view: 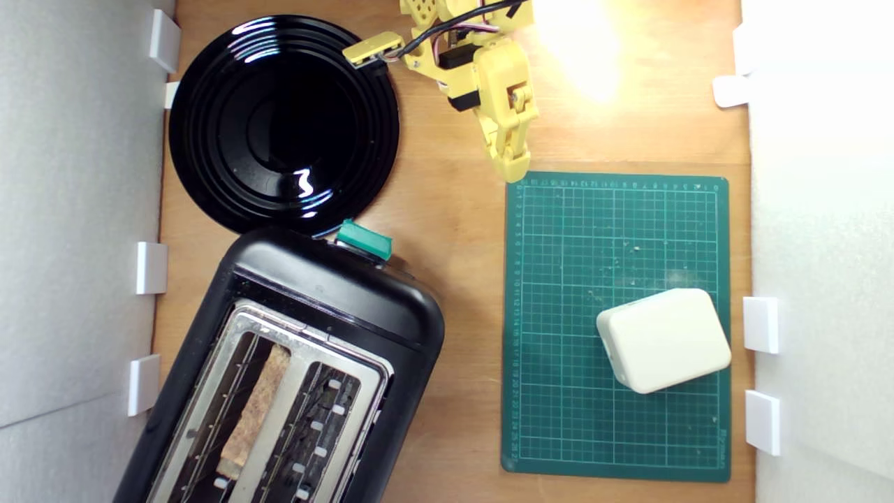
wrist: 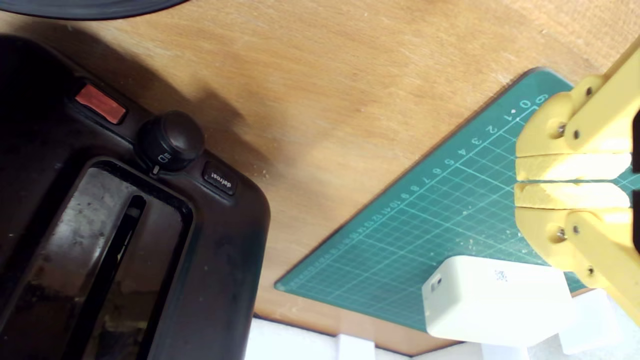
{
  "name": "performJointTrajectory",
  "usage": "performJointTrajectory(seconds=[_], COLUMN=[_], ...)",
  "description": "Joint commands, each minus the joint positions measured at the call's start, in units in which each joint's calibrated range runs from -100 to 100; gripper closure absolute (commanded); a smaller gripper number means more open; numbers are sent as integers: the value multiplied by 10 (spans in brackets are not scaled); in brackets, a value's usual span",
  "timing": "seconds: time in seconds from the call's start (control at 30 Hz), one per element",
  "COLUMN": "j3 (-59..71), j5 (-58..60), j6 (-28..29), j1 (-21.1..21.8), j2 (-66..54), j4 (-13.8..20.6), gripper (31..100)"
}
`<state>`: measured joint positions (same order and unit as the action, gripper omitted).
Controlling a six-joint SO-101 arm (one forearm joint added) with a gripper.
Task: Pick bread and place in toaster
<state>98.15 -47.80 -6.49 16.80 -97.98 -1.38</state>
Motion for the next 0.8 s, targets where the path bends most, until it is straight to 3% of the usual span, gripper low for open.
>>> performJointTrajectory(seconds=[0.0, 0.77], j3=[3, 1], j5=[-2, -2], j6=[2, -2], j1=[-7, -12], j2=[-7, -4], j4=[-5, 1], gripper=[967, 967])
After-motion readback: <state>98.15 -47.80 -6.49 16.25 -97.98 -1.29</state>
